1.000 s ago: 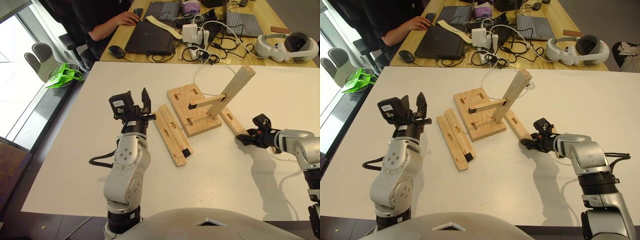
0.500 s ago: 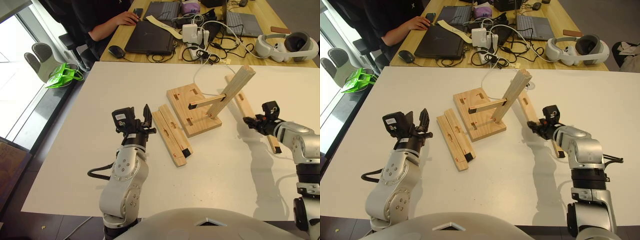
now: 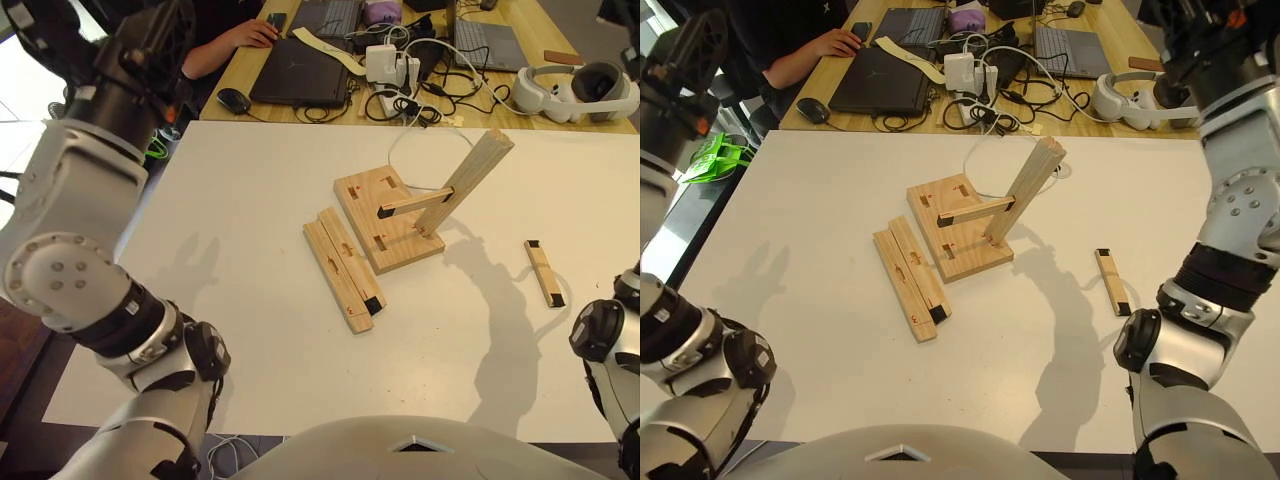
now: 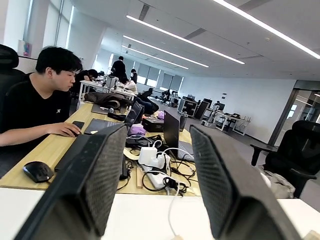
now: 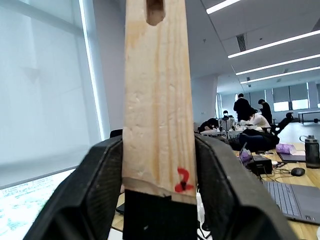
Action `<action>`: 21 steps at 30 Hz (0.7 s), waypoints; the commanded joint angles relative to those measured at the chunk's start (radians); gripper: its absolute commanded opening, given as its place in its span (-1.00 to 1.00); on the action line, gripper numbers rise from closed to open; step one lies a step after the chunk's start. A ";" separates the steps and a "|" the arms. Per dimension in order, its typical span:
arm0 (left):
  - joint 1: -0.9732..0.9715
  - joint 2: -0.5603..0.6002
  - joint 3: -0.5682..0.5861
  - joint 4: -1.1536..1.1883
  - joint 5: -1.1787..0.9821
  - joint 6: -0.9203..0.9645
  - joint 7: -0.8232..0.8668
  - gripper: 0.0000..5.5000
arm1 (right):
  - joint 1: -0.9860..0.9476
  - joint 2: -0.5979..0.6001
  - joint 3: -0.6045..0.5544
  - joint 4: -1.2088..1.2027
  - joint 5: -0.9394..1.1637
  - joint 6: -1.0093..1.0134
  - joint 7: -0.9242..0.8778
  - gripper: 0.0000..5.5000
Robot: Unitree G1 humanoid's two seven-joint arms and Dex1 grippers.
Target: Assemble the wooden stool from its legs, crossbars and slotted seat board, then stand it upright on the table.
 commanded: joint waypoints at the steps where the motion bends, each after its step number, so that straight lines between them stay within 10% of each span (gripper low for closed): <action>1: -0.137 0.011 -0.009 0.049 -0.138 0.074 0.084 -0.16 | 0.041 0.049 0.138 -0.270 0.079 0.102 -0.046 -0.24; 10: -0.133 0.030 -0.072 0.082 -0.632 0.012 0.344 -0.16 | 0.367 0.112 0.434 -0.641 0.006 0.169 -0.167 -0.24; 21: 0.019 0.163 -0.293 0.053 -1.041 -0.251 0.505 -0.16 | 0.502 0.134 0.532 -0.708 -0.042 0.083 -0.103 -0.24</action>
